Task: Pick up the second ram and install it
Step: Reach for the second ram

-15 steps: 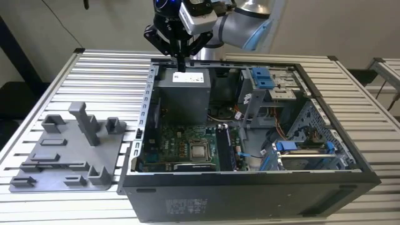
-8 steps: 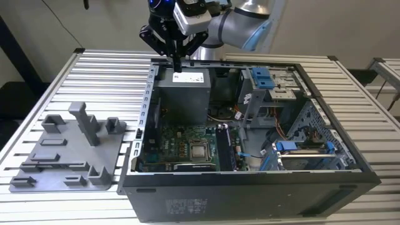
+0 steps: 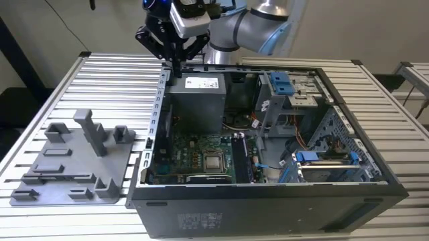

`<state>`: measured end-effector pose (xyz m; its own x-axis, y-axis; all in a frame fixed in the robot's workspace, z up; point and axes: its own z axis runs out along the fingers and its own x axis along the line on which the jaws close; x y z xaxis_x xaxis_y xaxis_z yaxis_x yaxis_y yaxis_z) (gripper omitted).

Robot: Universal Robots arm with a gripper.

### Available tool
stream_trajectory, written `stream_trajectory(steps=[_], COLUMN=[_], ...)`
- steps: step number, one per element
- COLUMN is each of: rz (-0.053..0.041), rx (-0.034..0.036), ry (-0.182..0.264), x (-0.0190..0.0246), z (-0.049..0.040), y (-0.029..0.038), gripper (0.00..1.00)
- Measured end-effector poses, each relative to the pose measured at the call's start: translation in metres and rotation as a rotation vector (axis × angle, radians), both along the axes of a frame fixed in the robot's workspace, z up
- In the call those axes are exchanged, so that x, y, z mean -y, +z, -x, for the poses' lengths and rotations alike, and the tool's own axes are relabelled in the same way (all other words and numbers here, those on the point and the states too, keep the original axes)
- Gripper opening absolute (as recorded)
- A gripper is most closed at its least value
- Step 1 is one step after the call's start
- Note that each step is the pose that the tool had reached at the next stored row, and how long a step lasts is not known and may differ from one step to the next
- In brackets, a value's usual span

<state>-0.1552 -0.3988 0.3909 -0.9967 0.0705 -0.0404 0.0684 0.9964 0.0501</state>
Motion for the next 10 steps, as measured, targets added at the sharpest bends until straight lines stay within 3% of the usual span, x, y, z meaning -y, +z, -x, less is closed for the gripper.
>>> stream_trajectory(steps=[10], rz=[-0.0001], rx=[0.0000], ry=[0.005], x=[0.0000], z=[0.0271], y=[-0.0010], gripper=[0.11])
